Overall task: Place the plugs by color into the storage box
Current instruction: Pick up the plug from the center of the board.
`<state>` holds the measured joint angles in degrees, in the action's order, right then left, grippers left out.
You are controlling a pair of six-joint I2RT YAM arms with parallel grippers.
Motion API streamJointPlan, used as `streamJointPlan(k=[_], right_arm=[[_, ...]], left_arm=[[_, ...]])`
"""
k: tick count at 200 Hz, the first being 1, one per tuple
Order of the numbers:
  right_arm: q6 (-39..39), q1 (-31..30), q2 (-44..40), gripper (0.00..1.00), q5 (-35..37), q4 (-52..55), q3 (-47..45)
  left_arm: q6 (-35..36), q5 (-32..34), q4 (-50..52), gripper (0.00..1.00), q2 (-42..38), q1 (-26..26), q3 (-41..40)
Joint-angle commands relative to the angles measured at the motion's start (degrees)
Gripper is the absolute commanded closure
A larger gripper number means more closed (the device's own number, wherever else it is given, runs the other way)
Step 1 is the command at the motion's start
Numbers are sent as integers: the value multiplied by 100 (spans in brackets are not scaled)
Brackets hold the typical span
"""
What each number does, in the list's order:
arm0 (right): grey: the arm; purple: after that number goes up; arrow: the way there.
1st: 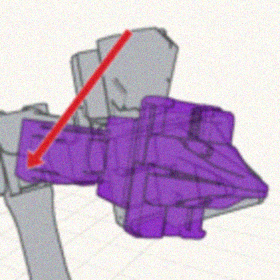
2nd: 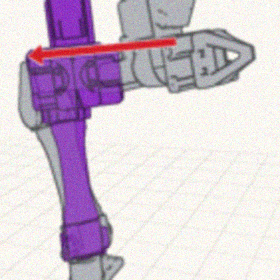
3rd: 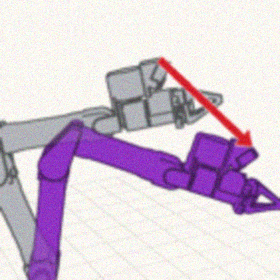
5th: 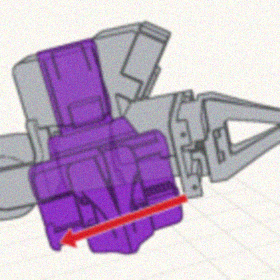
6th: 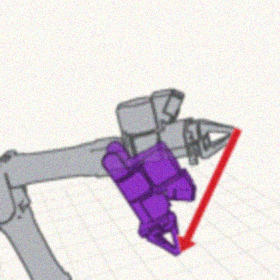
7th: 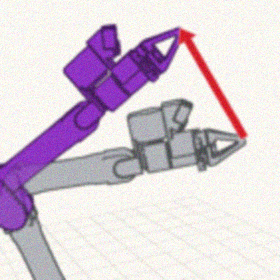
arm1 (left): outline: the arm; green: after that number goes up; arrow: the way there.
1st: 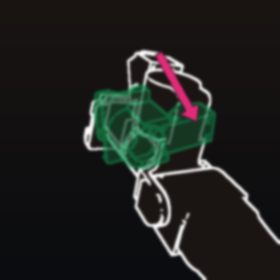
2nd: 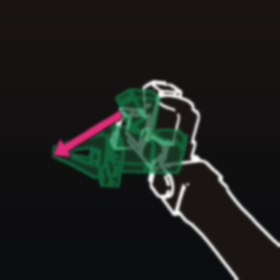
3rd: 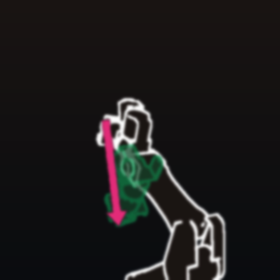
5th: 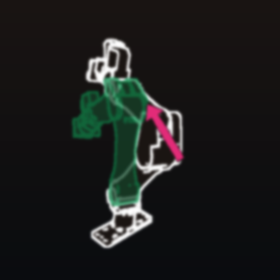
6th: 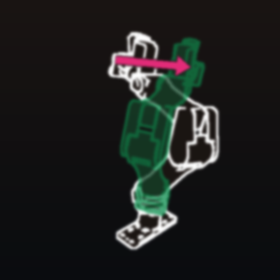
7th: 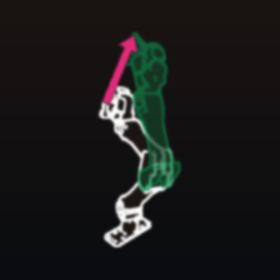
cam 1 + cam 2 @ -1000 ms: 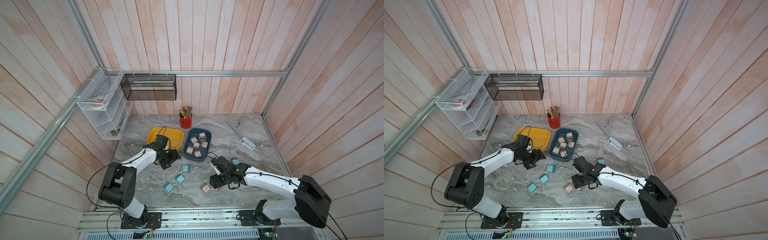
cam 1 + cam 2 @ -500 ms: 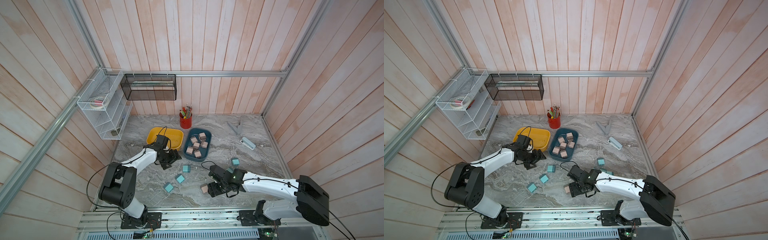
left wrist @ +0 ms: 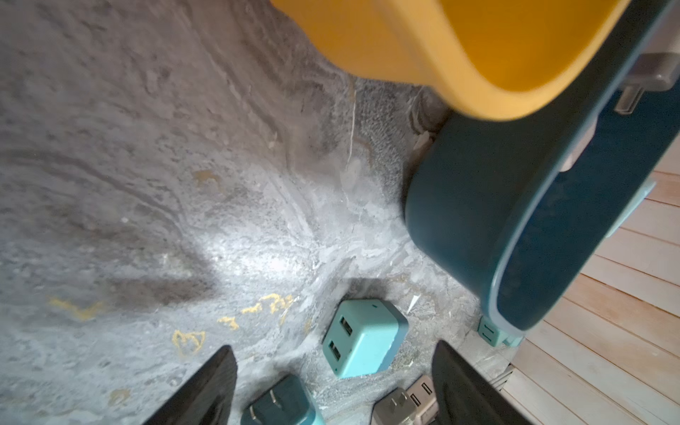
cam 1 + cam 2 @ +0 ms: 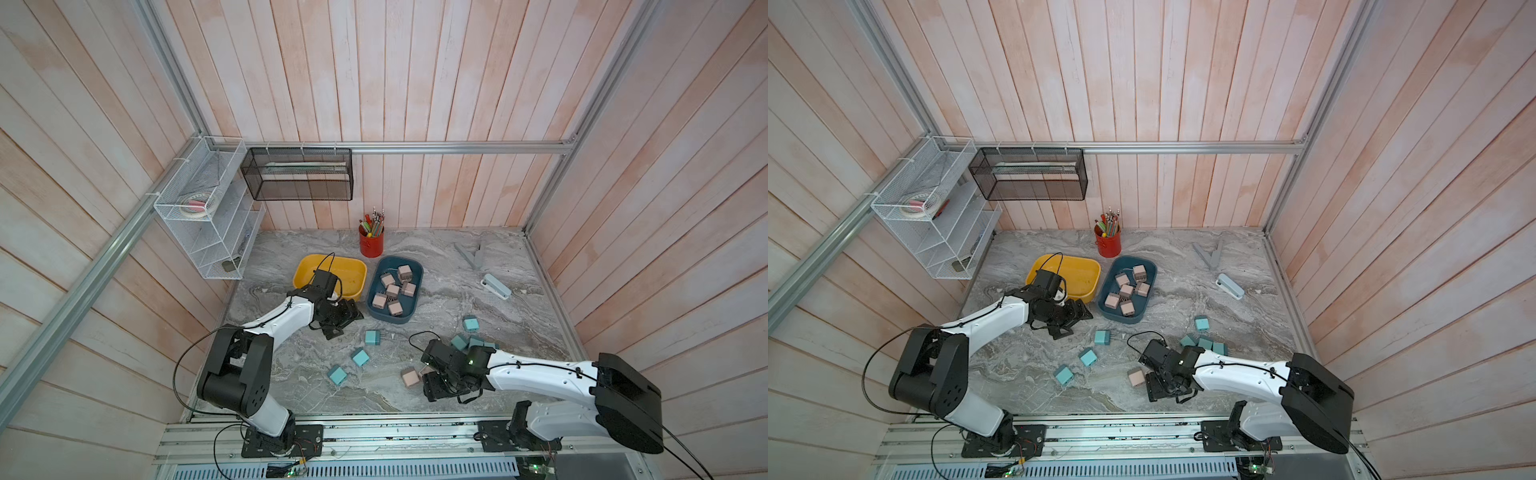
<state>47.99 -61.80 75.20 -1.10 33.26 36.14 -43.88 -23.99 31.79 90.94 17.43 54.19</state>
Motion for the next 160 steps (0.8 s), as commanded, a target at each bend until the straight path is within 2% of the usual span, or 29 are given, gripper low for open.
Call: streamJointPlan(k=[1,28,69,110,133,160], right_arm=[[-56,-10,426,25,417,166,219],[-421,251,780,23,623,296,418],[-767,701,694,23,608,120,332],[-1097,869,791,26,507,-60,376],[-1079,856,907,38,231,-220,403],[-1041,810,909,61,252,-277,456]], left_arm=[[167,-75,76,15,12,24,-23],[228,-68,108,15,0,23,-45],[257,-105,91,15,-17,23,-83],[264,-145,5,15,-5,19,-146],[283,-149,-4,15,3,19,-147],[292,-124,20,15,-30,21,-164]])
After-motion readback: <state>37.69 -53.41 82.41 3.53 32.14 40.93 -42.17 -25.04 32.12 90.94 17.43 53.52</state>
